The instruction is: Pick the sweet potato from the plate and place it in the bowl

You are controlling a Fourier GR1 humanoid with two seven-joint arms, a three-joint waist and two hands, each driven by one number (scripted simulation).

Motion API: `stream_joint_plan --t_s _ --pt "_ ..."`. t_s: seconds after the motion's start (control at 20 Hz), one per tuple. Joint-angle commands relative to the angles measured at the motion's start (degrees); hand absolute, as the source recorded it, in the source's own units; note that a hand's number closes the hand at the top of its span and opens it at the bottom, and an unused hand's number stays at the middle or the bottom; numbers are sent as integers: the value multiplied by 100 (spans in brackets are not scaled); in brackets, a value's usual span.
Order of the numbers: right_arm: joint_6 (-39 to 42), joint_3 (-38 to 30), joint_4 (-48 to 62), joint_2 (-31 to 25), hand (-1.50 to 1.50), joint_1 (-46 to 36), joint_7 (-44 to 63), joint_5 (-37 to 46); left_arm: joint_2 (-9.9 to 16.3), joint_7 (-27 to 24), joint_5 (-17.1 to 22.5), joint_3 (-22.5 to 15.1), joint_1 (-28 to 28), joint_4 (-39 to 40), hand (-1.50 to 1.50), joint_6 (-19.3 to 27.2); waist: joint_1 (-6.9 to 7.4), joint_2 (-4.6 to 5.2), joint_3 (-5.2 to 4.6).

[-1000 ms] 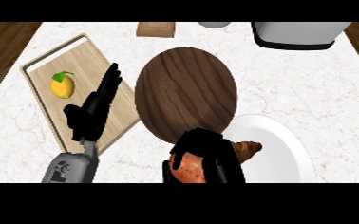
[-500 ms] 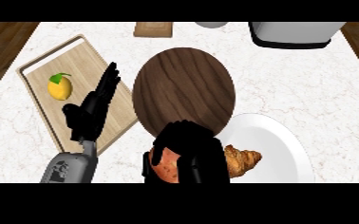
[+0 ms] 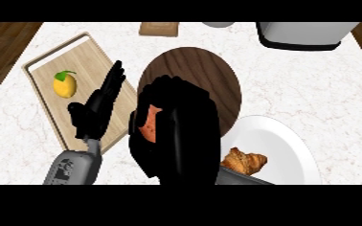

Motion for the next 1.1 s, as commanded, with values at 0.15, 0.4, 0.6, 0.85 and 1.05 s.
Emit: stream_joint_plan --t_s 0.15,0.4,0.6,0.85,1.05 --pt "734 -606 1355 46 150 -1471 1510 -124 243 169 207 162 45 -273 0 -244 85 10 13" --pt "1076 -627 2332 46 150 -1997 1465 -225 45 -193 25 70 193 24 0 -57 -27 49 20" --pt "766 -1052 2751 46 150 -1649 885 -91 155 275 187 278 -40 -285 0 -65 -181 55 36" --pt "463 -1060 3198 47 150 -1341 668 -34 79 282 -43 134 -38 -327 0 63 -203 60 37" --pt "33 -1372 3682 43 150 -802 120 151 138 19 26 189 346 -399 0 -47 -195 71 37"
